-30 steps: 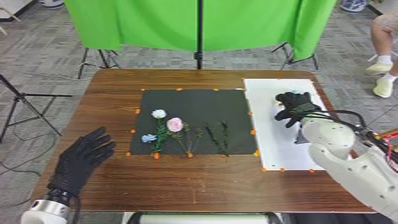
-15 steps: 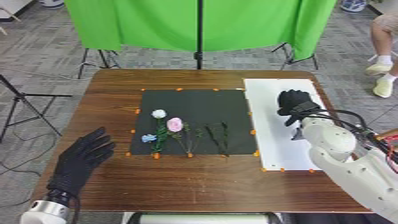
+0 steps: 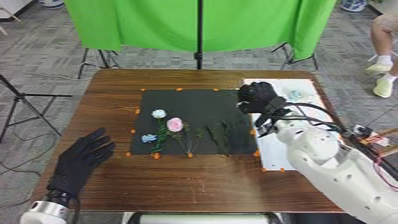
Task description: Arrange flowers
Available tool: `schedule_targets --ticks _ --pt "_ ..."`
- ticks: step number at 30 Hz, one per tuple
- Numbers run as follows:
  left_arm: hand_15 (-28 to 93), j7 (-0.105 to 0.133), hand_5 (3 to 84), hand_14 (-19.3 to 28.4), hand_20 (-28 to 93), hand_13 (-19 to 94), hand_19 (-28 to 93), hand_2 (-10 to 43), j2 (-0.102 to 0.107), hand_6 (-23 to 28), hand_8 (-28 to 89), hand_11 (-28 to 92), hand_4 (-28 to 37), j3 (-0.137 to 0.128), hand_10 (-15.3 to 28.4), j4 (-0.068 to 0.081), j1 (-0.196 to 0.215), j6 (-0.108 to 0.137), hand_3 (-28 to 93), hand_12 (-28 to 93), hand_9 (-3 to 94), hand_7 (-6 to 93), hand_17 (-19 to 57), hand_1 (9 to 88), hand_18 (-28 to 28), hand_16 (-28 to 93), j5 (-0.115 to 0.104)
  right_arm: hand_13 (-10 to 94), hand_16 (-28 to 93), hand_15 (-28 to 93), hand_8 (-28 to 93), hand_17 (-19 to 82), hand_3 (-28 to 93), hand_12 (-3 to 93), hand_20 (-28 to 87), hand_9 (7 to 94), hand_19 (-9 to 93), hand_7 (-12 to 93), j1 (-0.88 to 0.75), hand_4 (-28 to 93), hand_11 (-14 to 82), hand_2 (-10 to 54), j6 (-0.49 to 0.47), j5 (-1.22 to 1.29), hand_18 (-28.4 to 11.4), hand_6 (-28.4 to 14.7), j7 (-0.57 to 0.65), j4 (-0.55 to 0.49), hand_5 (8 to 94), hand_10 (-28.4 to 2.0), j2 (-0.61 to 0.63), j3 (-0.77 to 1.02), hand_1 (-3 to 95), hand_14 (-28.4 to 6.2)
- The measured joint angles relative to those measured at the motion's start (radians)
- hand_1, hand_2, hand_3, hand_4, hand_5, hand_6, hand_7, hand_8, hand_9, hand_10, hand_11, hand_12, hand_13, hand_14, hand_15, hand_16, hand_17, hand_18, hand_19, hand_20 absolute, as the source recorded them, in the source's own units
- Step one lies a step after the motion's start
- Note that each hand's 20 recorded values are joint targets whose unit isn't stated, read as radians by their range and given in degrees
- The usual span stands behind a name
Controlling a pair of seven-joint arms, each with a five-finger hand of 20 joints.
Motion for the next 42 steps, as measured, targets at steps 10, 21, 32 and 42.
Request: schedule_targets --ticks 10,21,32,42 --pt "39 -0.007 32.9 14.1 10 24 50 0.5 0.0 4.1 -9 25 -27.1 0.011 12.4 0.001 -0.008 0.0 69 17 29.0 19.7 -8.6 23.7 21.0 1 0.0 81 31 50 -8 38 82 45.1 34 87.2 82 45 0.157 -28 14.8 -8.5 -0.059 -0.033 -14.7 4.1 -0.043 0.037 69.7 -3.7 -0.184 -0.223 51.0 -1.0" --pt "39 -0.01 32.9 14.1 10 24 50 0.5 0.0 4.1 -9 25 -27.2 0.012 12.3 0.002 -0.016 0.0 69 17 29.0 19.6 -8.5 23.7 20.9 1 0.0 79 31 52 -8 36 79 45.1 35 85.7 81 46 0.178 -28 14.7 -6.9 -0.056 -0.102 -14.5 3.9 -0.027 0.074 68.1 -3.6 -0.207 -0.258 52.0 -1.1" --pt "39 -0.009 33.0 14.2 10 24 50 1.1 -0.002 4.1 -9 25 -27.1 0.012 12.4 0.002 -0.016 0.0 69 17 29.0 19.7 -8.5 24.1 20.9 1 0.0 74 25 56 -9 33 75 41.9 36 77.5 79 45 0.19 -28 17.1 -5.3 -0.128 -0.111 -14.4 2.6 0.027 0.121 59.4 -5.1 -0.224 -0.272 46.8 -1.6" --pt "39 -0.009 33.0 14.1 10 24 50 1.3 -0.002 4.1 -9 25 -27.2 0.012 12.3 0.002 -0.015 0.0 69 17 29.0 19.7 -8.5 24.1 20.9 1 0.0 72 23 58 -9 32 75 37.8 37 74.4 78 45 0.194 -28 22.2 -5.0 -0.137 -0.11 -14.4 2.3 0.041 0.127 58.5 -5.8 -0.238 -0.274 44.6 -2.2"
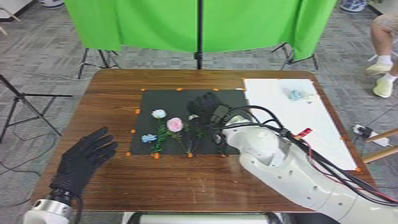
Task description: Arrange flowers
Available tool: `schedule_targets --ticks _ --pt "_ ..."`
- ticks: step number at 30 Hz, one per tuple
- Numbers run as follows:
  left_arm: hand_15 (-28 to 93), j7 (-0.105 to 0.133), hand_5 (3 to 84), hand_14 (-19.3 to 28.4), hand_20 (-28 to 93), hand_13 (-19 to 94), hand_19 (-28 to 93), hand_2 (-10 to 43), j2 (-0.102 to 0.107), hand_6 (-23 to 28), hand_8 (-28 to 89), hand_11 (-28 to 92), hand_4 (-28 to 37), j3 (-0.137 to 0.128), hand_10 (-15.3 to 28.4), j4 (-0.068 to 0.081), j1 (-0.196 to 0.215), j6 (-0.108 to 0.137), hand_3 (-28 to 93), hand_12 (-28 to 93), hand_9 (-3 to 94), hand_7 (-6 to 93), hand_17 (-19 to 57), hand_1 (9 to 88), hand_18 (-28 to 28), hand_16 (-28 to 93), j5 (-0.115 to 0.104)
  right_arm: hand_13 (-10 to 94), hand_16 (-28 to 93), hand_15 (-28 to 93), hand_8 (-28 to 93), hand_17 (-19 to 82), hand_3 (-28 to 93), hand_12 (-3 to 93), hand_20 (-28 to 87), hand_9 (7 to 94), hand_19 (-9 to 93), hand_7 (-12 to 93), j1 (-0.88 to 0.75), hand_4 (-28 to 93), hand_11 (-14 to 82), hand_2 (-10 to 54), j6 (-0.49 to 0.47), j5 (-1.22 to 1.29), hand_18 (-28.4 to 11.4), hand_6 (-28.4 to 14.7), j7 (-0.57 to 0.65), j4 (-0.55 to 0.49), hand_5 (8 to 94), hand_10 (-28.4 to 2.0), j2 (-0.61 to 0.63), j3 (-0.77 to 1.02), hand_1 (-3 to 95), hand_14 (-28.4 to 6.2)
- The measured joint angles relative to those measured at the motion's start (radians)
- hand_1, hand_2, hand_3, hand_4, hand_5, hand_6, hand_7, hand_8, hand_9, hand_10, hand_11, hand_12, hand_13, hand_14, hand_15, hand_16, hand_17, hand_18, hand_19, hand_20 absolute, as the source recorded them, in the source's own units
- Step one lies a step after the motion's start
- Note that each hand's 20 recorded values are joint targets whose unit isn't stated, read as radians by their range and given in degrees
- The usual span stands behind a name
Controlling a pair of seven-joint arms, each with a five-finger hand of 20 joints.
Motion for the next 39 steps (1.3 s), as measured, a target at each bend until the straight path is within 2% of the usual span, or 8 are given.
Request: schedule_targets --ticks 4,6,9,16,22,30,34,39 --pt "39 -0.001 33.0 14.2 10 24 50 1.3 0.0 4.1 -9 25 -27.2 0.0 12.4 0.0 0.0 0.0 69 17 29.0 19.7 -8.5 24.1 20.9 1 0.0 70 22 58 -9 31 76 34.9 37 71.6 78 44 0.0 -28 25.0 -5.4 -0.011 0.0 -14.6 2.3 0.0 0.0 57.0 -6.4 -0.005 0.002 42.4 -2.4" --pt "39 -0.001 32.9 14.1 10 24 50 1.3 0.0 4.1 -9 25 -27.2 0.0 12.4 0.0 0.0 -0.001 69 17 29.0 19.7 -8.5 24.1 20.9 1 0.0 70 22 59 -8 31 78 30.2 37 69.3 78 41 -0.001 -28 29.1 -5.6 -0.021 0.0 -14.7 2.3 0.0 0.0 56.8 -7.2 -0.006 0.005 39.9 -2.7" --pt "39 -0.001 32.9 14.2 10 24 50 1.3 0.0 4.1 -9 25 -27.2 0.0 12.4 0.0 0.0 -0.001 69 17 29.0 19.6 -8.5 24.1 21.0 1 0.0 67 21 60 -16 29 81 24.3 38 65.0 77 36 -0.004 -28 34.1 -6.3 -0.042 0.002 -15.3 2.4 0.0 -0.001 56.3 -8.8 -0.007 0.011 33.6 -3.7" --pt "39 -0.002 33.0 14.3 10 24 50 1.2 0.0 4.2 -9 25 -27.1 -0.001 12.4 0.0 0.0 -0.001 69 17 29.0 19.5 -8.5 24.1 21.0 1 0.0 65 20 61 -19 28 81 23.5 38 61.4 77 35 -0.021 -28 34.3 -7.0 -0.094 0.013 -16.0 1.3 -0.004 -0.003 54.7 -9.9 -0.008 0.039 26.3 -4.7" --pt "39 -0.005 33.0 14.2 10 24 50 1.2 0.0 4.0 -9 25 -27.2 -0.003 12.4 0.0 0.0 -0.001 69 17 29.1 19.8 -8.6 24.0 21.0 1 0.0 64 20 61 -18 28 79 23.3 39 61.2 77 33 -0.044 -28 34.1 -4.7 -0.11 0.026 -17.1 0.2 -0.021 -0.021 54.4 -10.1 -0.006 0.067 19.9 -6.2" --pt "39 -0.013 32.9 14.2 10 24 50 1.1 0.0 4.1 -9 25 -27.3 -0.004 12.4 0.0 0.0 -0.001 69 17 29.0 19.7 -8.5 24.1 20.9 1 0.0 65 19 58 -16 28 79 16.5 38 61.5 77 26 -0.069 -28 17.9 -3.7 -0.103 0.098 -17.5 0.1 -0.046 -0.076 54.2 -10.2 0.007 0.09 18.8 -7.0" --pt "39 -0.016 32.9 14.2 10 24 50 1.1 0.001 4.1 -9 25 -27.3 -0.005 12.4 0.0 -0.001 -0.001 69 17 29.0 19.6 -8.5 24.0 21.0 1 0.0 65 19 56 -16 28 79 14.5 38 59.7 77 24 -0.082 -28 13.0 -3.7 -0.103 0.096 -17.7 0.4 -0.052 -0.09 54.2 -10.6 0.008 0.103 18.8 -6.9" --pt "39 -0.019 33.0 14.2 10 24 50 1.3 0.001 4.1 -9 25 -27.3 -0.005 12.3 0.001 -0.001 -0.001 69 17 29.0 19.6 -8.5 24.1 20.9 1 0.0 66 18 54 -15 28 79 13.8 38 59.9 76 22 -0.092 -28 12.2 -3.4 -0.107 0.095 -17.8 0.8 -0.052 -0.093 53.8 -10.9 0.01 0.107 19.0 -6.9"
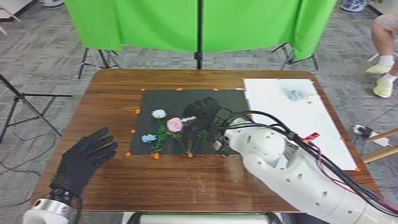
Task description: Arrange flowers
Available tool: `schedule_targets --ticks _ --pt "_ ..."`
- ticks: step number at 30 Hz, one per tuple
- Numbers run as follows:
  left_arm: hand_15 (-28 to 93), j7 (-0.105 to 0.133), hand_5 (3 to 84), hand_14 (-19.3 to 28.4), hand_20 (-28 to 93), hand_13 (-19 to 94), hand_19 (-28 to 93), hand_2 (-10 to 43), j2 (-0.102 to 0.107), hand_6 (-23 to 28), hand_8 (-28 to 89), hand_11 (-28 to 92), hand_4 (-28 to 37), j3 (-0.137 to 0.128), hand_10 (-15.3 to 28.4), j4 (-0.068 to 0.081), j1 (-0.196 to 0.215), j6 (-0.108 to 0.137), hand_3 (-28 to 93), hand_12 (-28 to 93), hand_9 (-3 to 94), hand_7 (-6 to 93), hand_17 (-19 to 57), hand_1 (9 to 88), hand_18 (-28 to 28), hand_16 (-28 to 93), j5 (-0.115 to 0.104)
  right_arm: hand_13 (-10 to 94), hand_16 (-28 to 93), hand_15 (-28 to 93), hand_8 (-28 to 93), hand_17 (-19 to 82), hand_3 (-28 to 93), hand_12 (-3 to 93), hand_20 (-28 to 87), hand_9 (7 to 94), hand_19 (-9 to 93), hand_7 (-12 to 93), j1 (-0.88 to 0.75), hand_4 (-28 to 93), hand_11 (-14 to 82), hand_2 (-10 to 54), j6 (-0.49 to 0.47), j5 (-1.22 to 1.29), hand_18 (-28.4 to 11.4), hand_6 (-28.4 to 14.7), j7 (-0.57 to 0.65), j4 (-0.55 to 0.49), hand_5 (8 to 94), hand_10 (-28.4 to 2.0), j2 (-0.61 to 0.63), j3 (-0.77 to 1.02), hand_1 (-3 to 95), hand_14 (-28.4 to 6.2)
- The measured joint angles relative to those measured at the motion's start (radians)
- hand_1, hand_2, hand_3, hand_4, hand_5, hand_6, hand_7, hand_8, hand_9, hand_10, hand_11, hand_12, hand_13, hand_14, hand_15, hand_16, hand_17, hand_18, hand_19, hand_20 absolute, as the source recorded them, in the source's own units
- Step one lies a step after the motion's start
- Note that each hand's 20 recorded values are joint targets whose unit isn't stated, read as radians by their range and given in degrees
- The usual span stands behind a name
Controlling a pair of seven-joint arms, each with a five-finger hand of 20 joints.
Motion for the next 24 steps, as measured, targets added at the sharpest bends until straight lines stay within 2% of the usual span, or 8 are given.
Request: schedule_targets --ticks 3,5,10,12,15,17,22,24 --pt "39 -0.002 33.0 14.2 10 24 50 1.2 0.0 4.0 -9 25 -27.2 0.0 12.3 0.0 -0.001 0.0 69 17 29.0 19.8 -8.6 24.1 21.0 1 0.0 66 19 54 -15 28 79 13.8 37 59.7 76 24 -0.003 -28 12.0 -3.2 -0.001 0.001 -17.8 0.5 0.0 0.0 56.9 -11.0 0.001 0.0 19.2 -6.9" --pt "39 -0.003 33.0 14.2 10 24 50 1.2 0.0 4.1 -9 25 -27.2 0.0 12.4 0.001 -0.002 0.0 69 17 29.0 19.7 -8.5 24.1 20.9 1 0.0 66 19 54 -15 28 78 13.7 37 60.8 76 24 -0.004 -28 12.3 -2.9 0.0 0.003 -17.8 0.6 0.0 0.0 57.2 -9.5 0.002 0.0 19.6 -6.9" --pt "39 -0.003 33.0 14.2 10 24 50 1.2 0.0 4.1 -9 25 -27.2 0.0 12.3 0.001 -0.002 0.0 69 17 29.0 19.7 -8.5 24.1 21.0 1 0.0 68 19 52 -14 28 79 12.7 37 63.0 76 21 -0.005 -28 12.3 -2.6 0.011 0.019 -18.0 0.6 -0.005 0.005 49.4 -7.2 0.004 -0.007 20.0 -6.8" --pt "39 -0.003 33.0 14.2 10 24 50 1.2 0.0 4.1 -9 25 -27.2 0.0 12.3 0.001 -0.002 0.0 69 17 29.0 19.7 -8.5 24.1 20.9 1 0.0 67 19 51 -14 28 79 12.3 37 60.5 76 20 -0.004 -28 11.6 -2.7 0.014 0.022 -18.1 0.5 -0.005 0.009 49.0 -7.8 0.005 -0.011 20.0 -6.9" --pt "39 -0.002 33.0 14.2 10 24 50 1.2 0.0 4.1 -9 25 -27.2 -0.001 12.3 0.001 -0.002 0.0 69 17 29.0 19.7 -8.6 24.1 21.0 1 0.0 65 19 50 -15 28 79 11.6 37 54.2 76 22 -0.005 -28 9.9 -2.6 0.017 0.024 -18.1 0.8 -0.005 0.016 56.4 -9.2 0.005 -0.012 20.1 -7.2" --pt "39 -0.002 33.0 14.2 10 24 50 1.3 -0.001 4.1 -9 25 -27.2 -0.002 12.4 0.001 -0.002 0.0 69 17 29.0 19.7 -8.6 24.1 21.0 1 0.0 64 19 50 -15 28 79 11.6 37 53.0 76 23 -0.005 -28 9.7 -2.5 0.019 0.024 -18.1 0.5 -0.005 0.019 57.7 -9.5 0.005 -0.012 20.1 -7.3" --pt "39 -0.001 32.9 14.2 10 24 50 1.2 -0.001 4.1 -9 25 -27.1 -0.003 12.4 0.001 0.0 -0.001 69 17 29.1 19.8 -8.5 24.0 21.0 1 0.0 65 18 50 -14 28 80 11.7 36 59.9 76 19 -0.013 -28 11.9 -2.4 0.021 0.023 -18.3 -1.2 -0.005 0.02 41.5 -7.8 0.005 -0.006 20.2 -7.2" --pt "39 0.0 33.0 14.2 10 24 50 1.2 -0.001 4.1 -9 25 -27.1 -0.003 12.4 0.001 0.001 -0.001 69 17 29.1 19.7 -8.6 24.1 20.9 1 0.0 66 18 50 -14 28 80 11.6 36 61.2 76 18 -0.017 -28 12.2 -2.3 0.021 0.023 -18.4 -1.3 -0.005 0.02 39.0 -7.7 0.005 -0.003 20.3 -7.2"
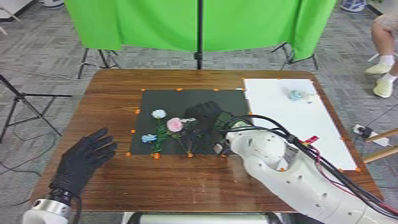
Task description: Arrange flowers
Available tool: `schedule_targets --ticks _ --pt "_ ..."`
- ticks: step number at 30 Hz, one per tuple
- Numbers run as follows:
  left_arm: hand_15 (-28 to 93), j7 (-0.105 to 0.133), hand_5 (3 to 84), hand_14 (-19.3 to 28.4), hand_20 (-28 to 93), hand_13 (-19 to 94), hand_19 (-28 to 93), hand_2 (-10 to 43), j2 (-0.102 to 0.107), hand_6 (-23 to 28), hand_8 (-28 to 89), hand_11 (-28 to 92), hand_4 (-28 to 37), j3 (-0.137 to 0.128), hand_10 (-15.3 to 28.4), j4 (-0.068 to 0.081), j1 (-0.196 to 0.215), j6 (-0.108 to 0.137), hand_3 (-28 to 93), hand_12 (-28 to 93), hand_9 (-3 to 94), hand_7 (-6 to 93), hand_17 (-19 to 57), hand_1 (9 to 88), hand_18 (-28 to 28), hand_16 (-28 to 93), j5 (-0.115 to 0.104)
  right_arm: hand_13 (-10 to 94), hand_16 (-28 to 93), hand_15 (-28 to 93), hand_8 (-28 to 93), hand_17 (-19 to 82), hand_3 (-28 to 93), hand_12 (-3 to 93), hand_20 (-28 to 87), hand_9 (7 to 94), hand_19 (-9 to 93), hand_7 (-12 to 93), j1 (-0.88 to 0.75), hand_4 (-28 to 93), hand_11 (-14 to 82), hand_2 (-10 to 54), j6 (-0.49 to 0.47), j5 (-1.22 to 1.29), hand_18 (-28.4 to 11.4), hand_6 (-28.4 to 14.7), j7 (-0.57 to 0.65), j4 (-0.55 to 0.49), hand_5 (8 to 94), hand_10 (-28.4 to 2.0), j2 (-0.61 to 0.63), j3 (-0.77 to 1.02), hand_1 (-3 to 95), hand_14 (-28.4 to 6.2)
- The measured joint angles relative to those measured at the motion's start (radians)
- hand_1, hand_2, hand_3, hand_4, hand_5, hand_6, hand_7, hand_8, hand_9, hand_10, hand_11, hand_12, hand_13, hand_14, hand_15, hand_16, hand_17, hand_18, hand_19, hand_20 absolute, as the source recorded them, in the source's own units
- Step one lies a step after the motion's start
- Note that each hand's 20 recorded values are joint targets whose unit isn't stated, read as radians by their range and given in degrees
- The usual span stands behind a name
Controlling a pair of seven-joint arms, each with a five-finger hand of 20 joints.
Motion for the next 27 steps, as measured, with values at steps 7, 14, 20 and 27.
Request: schedule_targets --ticks 7,14,20,27 --pt "39 0.0 33.0 14.2 10 24 50 1.2 0.0 4.1 -9 25 -27.2 0.0 12.4 0.0 0.002 0.0 69 17 29.1 19.7 -8.5 24.1 20.9 1 0.0 62 18 50 -14 27 80 12.1 36 53.6 75 22 -0.005 -28 11.2 -1.8 0.002 0.001 -18.2 0.2 0.0 0.0 52.4 -9.9 0.0 0.002 20.7 -7.6" --pt "39 0.0 33.0 14.1 10 24 50 1.2 0.0 4.1 -9 25 -27.3 0.0 12.4 0.0 0.001 0.0 69 17 29.0 19.4 -8.6 24.1 20.9 1 0.0 62 19 57 -15 27 80 18.4 37 63.2 75 23 -0.006 -28 24.7 -1.6 0.008 -0.004 -18.3 1.3 0.002 0.0 48.9 -10.3 0.0 0.001 21.8 -7.8" --pt "39 0.0 33.0 14.1 10 24 50 1.3 0.0 4.2 -9 25 -27.2 0.0 12.4 0.0 0.001 0.0 69 17 29.0 19.5 -8.5 24.1 20.9 1 0.0 68 20 60 -15 28 80 21.3 37 77.5 75 23 -0.003 -28 34.2 -1.8 0.024 -0.009 -17.2 0.6 0.005 0.001 55.4 -9.2 0.0 -0.006 24.4 -7.0" --pt "39 0.0 33.0 14.2 10 24 50 1.3 0.0 4.2 -9 25 -27.1 0.0 12.4 0.0 0.001 0.0 69 17 29.0 19.6 -8.5 24.1 20.9 1 0.0 72 20 56 -14 29 81 18.2 37 83.7 75 18 0.001 -28 24.9 -2.6 0.035 -0.006 -16.8 -3.6 0.01 0.008 48.9 -7.9 0.0 -0.016 26.2 -5.9"
